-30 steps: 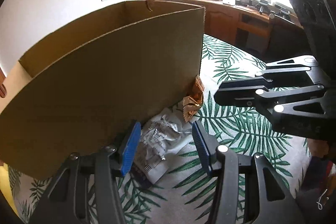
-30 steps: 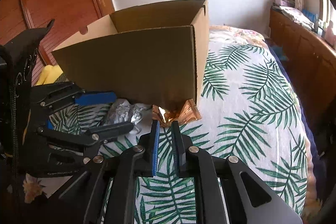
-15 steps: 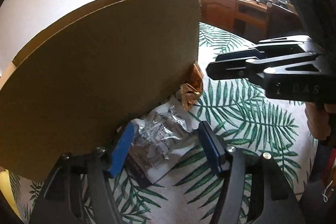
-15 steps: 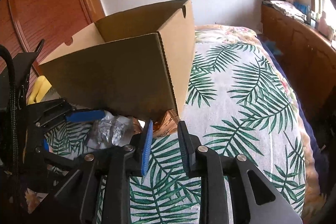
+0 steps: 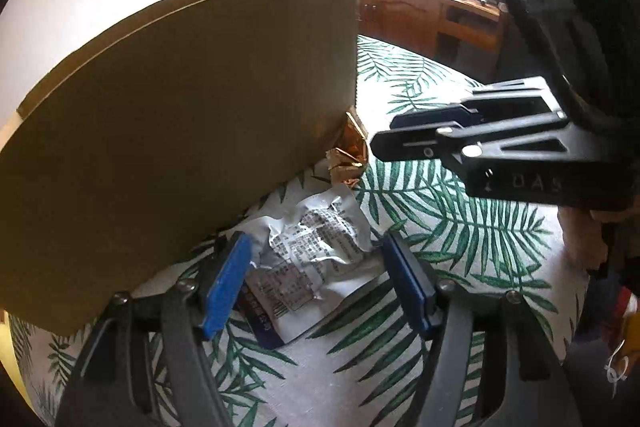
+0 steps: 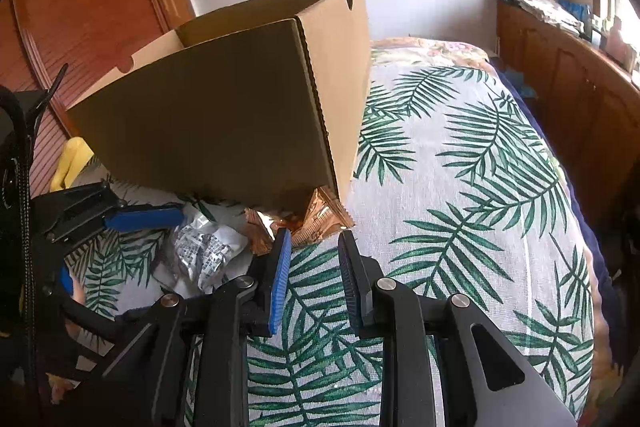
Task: Organize snacks
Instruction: 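Grasp the silver printed bag with left tool while right tool grasps copper wrapper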
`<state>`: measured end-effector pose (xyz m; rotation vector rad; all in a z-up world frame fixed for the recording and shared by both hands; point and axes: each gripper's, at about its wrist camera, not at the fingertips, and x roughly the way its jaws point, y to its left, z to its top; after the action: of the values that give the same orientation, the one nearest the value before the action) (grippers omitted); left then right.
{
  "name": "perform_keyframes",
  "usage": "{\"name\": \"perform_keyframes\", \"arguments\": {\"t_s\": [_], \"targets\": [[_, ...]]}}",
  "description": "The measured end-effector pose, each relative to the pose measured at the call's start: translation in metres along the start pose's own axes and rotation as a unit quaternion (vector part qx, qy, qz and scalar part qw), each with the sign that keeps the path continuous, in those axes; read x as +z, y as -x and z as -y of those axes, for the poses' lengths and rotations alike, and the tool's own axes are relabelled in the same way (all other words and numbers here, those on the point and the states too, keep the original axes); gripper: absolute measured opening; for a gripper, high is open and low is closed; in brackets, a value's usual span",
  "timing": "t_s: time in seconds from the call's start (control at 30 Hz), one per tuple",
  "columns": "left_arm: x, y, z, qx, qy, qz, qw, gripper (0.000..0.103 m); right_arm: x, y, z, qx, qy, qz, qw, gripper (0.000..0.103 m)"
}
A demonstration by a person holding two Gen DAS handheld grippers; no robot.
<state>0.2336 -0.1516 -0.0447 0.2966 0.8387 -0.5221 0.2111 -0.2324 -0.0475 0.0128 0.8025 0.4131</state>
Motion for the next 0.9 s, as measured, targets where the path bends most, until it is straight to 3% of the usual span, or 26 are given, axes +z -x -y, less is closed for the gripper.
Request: {"name": "perform_keyframes", "arguments": {"t_s": [0.1,0.33,0.57,0.67,0.73,0.9], "targets": [[0.0,0.0,-0.006,0.006,0.019,0.005,0.9998,0.07,0.0,0.0,-0.002,-0.001,0.005,0.0,1.0,0.023],[-0.004,-0.01,-0.021,0.007,0.063,0.002,0.998,0.088,0.001,-0.002,-0.003,-0.002,0.004,-0.001,1.0,0.024],[-0.005,-0.016,-0.031,-0.01,0.099,-0.004,0.9951,0.089,0.008,-0.007,-0.007,-0.001,0.008,-0.001,1.0,0.031],[-0.005,-0.014,-0.035,-0.019,0.107,-0.003,0.9941,0.084,0.012,-0.01,-0.008,-0.004,0.01,0.0,1.0,0.035],[-0.007,-0.012,-0.032,-0.017,0.096,-0.004,0.9952,0.073,0.013,-0.012,-0.008,-0.004,0.009,-0.001,1.0,0.038],[-0.009,-0.005,-0.028,-0.026,0.08,-0.017,0.9963,0.064,0.015,-0.018,-0.008,-0.008,0.014,-0.008,1.0,0.044]]}}
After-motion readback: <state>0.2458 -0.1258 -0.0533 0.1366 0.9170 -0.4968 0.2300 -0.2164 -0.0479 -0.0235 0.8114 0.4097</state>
